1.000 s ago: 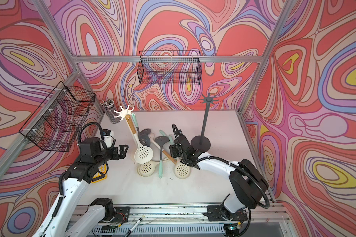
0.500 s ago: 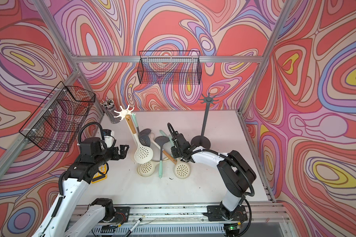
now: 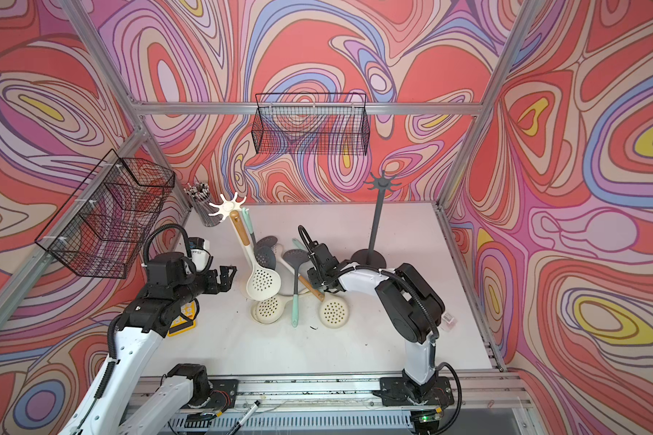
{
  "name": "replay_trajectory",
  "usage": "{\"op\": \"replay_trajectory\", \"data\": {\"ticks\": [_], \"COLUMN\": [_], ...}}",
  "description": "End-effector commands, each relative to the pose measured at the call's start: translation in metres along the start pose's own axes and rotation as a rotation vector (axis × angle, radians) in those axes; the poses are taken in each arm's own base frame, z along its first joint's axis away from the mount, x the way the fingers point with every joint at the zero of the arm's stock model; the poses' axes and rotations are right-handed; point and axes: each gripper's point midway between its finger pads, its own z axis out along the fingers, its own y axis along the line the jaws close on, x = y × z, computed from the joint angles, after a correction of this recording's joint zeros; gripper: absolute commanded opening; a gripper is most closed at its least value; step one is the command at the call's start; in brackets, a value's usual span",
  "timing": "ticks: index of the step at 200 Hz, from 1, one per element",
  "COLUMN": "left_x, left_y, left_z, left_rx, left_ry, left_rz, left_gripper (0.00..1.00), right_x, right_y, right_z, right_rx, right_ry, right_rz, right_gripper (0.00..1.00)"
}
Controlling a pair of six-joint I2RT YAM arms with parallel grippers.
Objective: Hang the skimmer on the kitchen utensil rack
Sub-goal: Pick up the skimmer from the center of the board.
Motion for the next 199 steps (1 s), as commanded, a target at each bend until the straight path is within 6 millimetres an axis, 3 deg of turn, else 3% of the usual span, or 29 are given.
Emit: {"op": "replay_trajectory", "data": {"ticks": [1,22,54,76,127,156,199], "left_x": [-0.004,-0.004,-0.005,-0.006,-0.009,-0.015,0.000], "left_y": [-0.004,-0.004,-0.005,-0.005,-0.010,-0.018,-0.037], "left_z": [-0.004,-0.004,-0.004,-0.006,-0.010,-0.026,-0.055], "left_rx": [0.011,0.012,0.014,0.014,0.038,0.069,0.172], "left_ry": [-0.002,-0.002,-0.003,-0.009,-0.026,-0.042,-0.036], "left_rz": [0.006,0.006,0.005,0.002,-0.020,-0.058,-0.157], "left_gripper": [0.93,0.93,0.93,0.93,0.93,0.93,0.93], "right_x": [-0.007,-0.017,-0.038,-0.052,-0.061,-0.065,-0.067], "right_y": [0.001,-0.002,-0.005,-0.007,-0.016,-0.007,0.019], "right_z": [0.003,-0.007,-0.036,-0.062,-0.119,-0.161,-0.218], "right_rx": [0.009,0.022,0.034,0.041,0.047,-0.032,-0.234], "right_ry": [-0.012,-0.037,-0.109,-0.162,-0.263,-0.346,-0.479], "right_rz": [-0.012,-0.015,-0.033,-0.032,-0.032,-0.050,-0.086], "right_gripper": [0.24,0.14,0.09,0.09,0.07,0.08,0.08]}}
